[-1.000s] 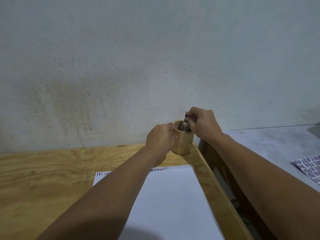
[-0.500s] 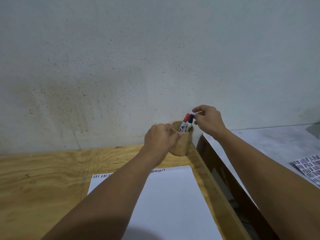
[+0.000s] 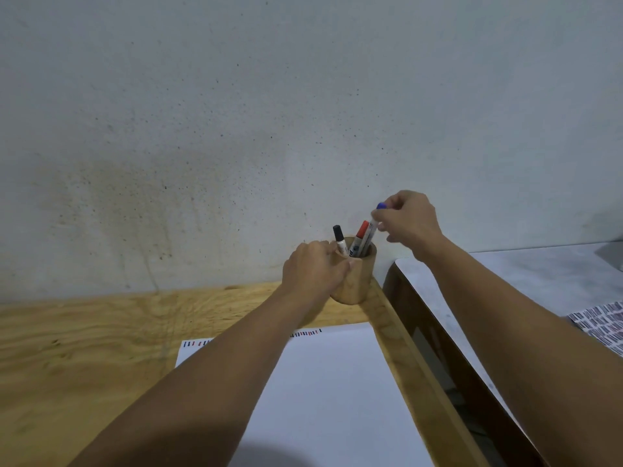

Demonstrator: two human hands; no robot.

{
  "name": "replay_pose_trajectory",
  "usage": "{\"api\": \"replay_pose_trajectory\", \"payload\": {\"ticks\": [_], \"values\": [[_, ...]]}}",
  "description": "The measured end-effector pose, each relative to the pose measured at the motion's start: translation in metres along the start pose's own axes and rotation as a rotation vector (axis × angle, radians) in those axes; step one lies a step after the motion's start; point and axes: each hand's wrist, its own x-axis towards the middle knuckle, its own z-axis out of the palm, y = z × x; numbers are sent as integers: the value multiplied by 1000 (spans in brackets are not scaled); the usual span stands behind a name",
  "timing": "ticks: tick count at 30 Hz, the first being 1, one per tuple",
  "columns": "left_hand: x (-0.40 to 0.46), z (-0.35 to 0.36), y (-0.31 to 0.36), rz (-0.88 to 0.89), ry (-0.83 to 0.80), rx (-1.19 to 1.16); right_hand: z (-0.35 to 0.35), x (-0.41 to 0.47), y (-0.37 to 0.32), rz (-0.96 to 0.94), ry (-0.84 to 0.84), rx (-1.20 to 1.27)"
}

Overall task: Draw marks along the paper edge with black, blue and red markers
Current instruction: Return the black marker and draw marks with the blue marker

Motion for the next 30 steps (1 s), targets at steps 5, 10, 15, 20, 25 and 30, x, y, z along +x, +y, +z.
{"api": "replay_pose_trajectory", "payload": {"ticks": [5, 10, 15, 20, 25, 30], "values": [[-7, -13, 6, 14, -85, -134, -34, -11, -21, -158, 253, 157], [-15, -22, 11, -156, 20, -528, -37, -41, -30, 42, 154, 537], [-20, -39, 23, -350, -97, -1050, -16, -83, -26, 173, -56, 663], [-26, -50, 17, -335, -79, -1117, 2, -96, -17, 76, -117, 375], [-35, -53, 9, -120, -75, -745, -3, -93, -31, -21, -200, 363], [-48, -54, -1, -129, -128, -789, 4, -91, -29, 66, -322, 468]]}}
